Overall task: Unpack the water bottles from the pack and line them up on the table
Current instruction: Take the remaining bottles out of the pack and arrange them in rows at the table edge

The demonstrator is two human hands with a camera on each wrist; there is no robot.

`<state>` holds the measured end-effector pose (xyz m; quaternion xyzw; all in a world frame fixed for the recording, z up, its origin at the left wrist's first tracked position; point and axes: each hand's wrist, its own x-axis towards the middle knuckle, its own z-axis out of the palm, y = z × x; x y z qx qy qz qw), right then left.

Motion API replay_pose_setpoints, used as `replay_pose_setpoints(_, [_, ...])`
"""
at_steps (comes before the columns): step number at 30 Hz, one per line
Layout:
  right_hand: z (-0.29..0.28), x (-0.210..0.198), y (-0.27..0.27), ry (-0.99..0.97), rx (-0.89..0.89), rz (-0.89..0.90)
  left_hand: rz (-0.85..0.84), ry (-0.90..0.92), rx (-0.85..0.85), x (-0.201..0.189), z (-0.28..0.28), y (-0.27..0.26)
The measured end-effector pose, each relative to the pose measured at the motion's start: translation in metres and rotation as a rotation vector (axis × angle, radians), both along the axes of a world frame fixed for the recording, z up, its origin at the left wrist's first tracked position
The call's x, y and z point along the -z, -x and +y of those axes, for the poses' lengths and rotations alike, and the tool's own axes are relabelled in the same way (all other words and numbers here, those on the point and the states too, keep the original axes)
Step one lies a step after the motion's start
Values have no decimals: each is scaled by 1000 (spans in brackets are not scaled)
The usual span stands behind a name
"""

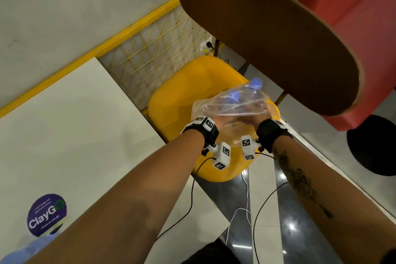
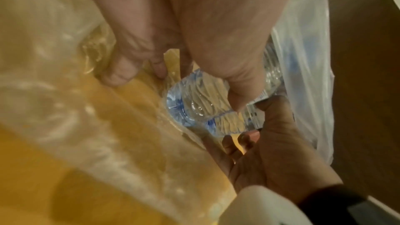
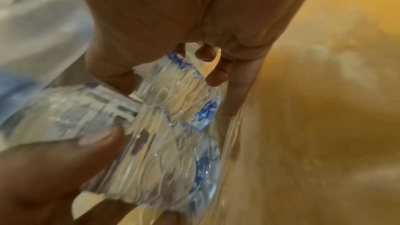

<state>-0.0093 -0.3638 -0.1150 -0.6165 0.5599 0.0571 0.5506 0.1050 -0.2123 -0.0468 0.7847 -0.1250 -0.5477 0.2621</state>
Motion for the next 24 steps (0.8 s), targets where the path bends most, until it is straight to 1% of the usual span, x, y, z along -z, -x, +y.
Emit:
replay_pose_setpoints(1, [6, -8, -3, 5, -58, 67, -35, 34, 1, 5, 4, 1])
replay_pose_setpoints(2, [12, -14, -4, 46, -79, 96, -27, 35, -1, 8, 6, 3])
replay_pose_setpoints(3, [13, -12, -1, 35, -39, 83, -47, 64, -1, 21, 5, 5])
replay_pose_setpoints(4, [16, -14, 0, 20, -20, 79, -46, 45, -15, 27, 5, 8])
replay_pose_setpoints(5, [17, -10, 5, 12, 11, 117, -41, 37, -26, 38, 6, 12])
replay_pose_setpoints(6, [18, -13, 9, -45, 43, 132, -51, 25, -42, 75, 2, 11])
replay_pose_setpoints(7, [19, -13, 11, -78, 67, 141, -80, 50, -52, 86, 5, 12])
replay_pose_setpoints(9, [26, -30, 11, -30, 49, 134, -97, 92, -90, 108, 13, 10])
replay_pose_setpoints(10, [28, -38, 9, 51, 0, 125, -101, 95, -67, 108, 17, 10])
replay_pose_setpoints(11, [27, -39, 8, 156, -70, 79, -128, 90, -31, 66, 25, 15])
replay_pose_setpoints(12, [28, -48, 7, 254, -181, 71, -117, 116, -32, 30, 29, 17])
replay_pose_setpoints(13, [30, -52, 3, 345, -287, 58, -137, 137, -22, 8, 32, 14])
replay_pose_setpoints(14, [29, -57, 4, 386, -383, 66, -126, 159, 8, -17, 34, 16])
replay_pose_setpoints(15, [32, -60, 6, 406, -446, 57, -112, 162, 24, -31, 38, 17])
replay_pose_setpoints(16, [33, -64, 10, 401, -468, 36, -118, 125, 55, -40, 41, 17])
replay_pose_setpoints(17, [34, -65, 14, 397, -455, -5, -148, 107, 123, -41, 43, 17])
replay_pose_setpoints(19, [33, -69, 22, 369, -427, -62, -143, 93, 260, -42, 44, 16])
replay_pose_setpoints(21, [36, -72, 27, 300, -485, -6, -65, 81, 322, -44, 45, 18])
replay_pose_setpoints(24, [44, -77, 41, 232, -558, 29, 53, 120, 328, -51, 56, 29])
